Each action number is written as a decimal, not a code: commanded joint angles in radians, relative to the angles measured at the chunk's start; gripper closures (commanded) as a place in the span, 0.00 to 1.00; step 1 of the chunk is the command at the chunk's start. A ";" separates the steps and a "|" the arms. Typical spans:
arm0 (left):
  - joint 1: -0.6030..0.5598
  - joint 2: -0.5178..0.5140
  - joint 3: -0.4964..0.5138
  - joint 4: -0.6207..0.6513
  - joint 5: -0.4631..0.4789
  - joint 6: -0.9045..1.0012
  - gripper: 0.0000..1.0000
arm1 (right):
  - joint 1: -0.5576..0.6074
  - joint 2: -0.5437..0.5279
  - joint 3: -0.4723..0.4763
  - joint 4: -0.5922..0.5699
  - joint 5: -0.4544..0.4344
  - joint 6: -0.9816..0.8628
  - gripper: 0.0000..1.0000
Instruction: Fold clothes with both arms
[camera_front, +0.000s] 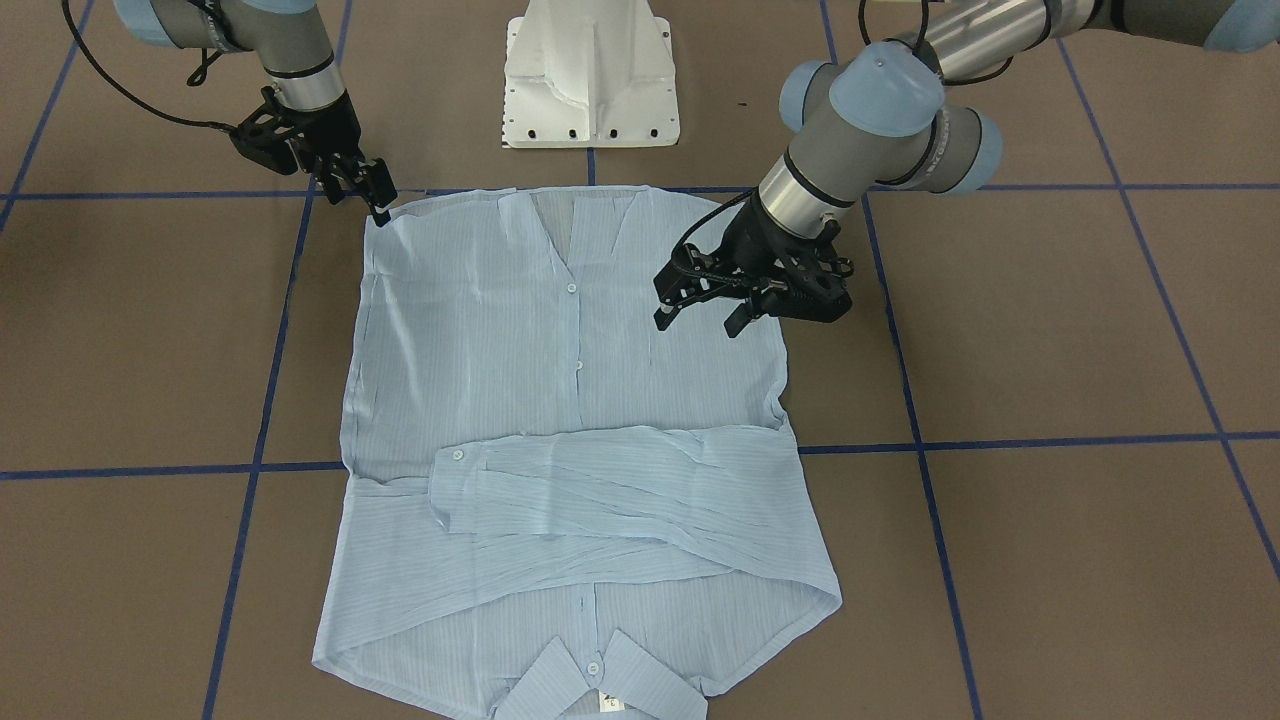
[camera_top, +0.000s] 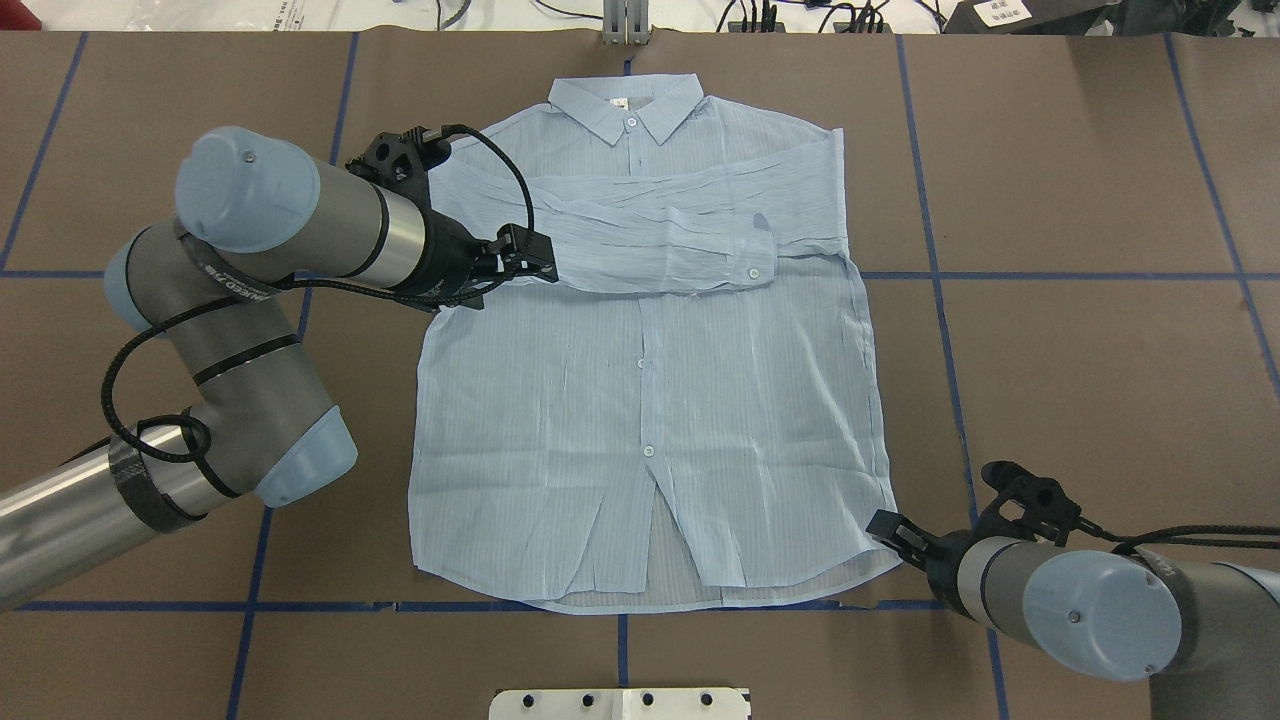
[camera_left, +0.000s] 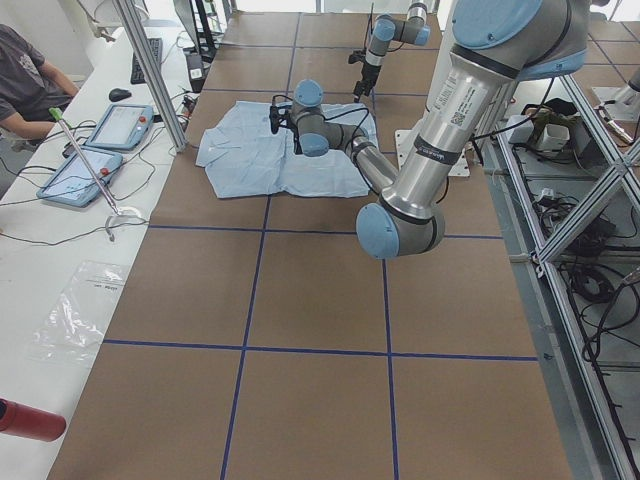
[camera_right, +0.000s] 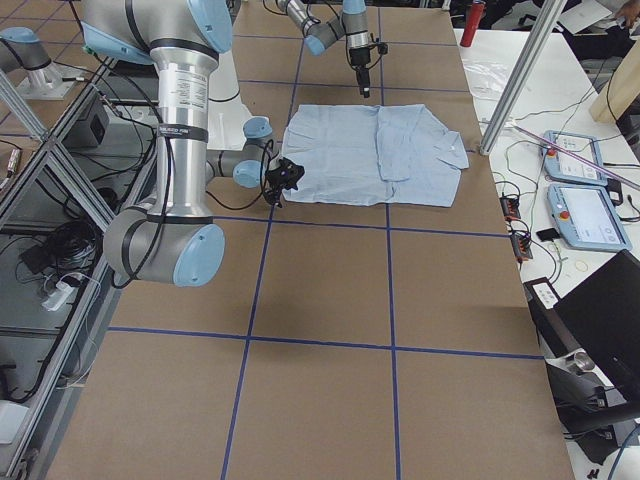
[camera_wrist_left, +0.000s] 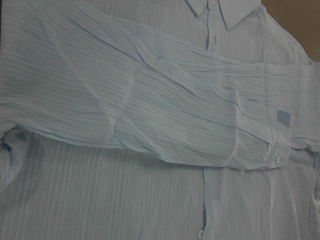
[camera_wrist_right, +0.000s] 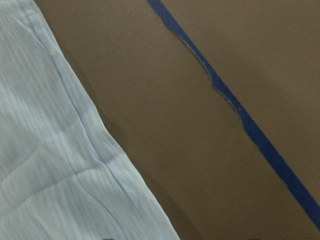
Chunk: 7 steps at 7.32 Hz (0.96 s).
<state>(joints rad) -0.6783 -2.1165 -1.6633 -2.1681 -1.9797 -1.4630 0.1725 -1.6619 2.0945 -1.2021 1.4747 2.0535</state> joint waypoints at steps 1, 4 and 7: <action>-0.001 0.001 -0.004 0.005 0.008 0.000 0.01 | -0.014 0.007 -0.004 -0.017 -0.005 0.002 0.15; -0.001 0.004 -0.004 0.005 0.013 0.000 0.01 | -0.018 0.030 -0.007 -0.021 -0.005 0.001 0.16; 0.000 0.006 -0.004 0.005 0.015 0.000 0.01 | -0.018 0.042 -0.019 -0.027 -0.004 -0.006 0.17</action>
<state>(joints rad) -0.6793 -2.1113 -1.6674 -2.1629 -1.9662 -1.4634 0.1545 -1.6232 2.0817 -1.2275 1.4709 2.0504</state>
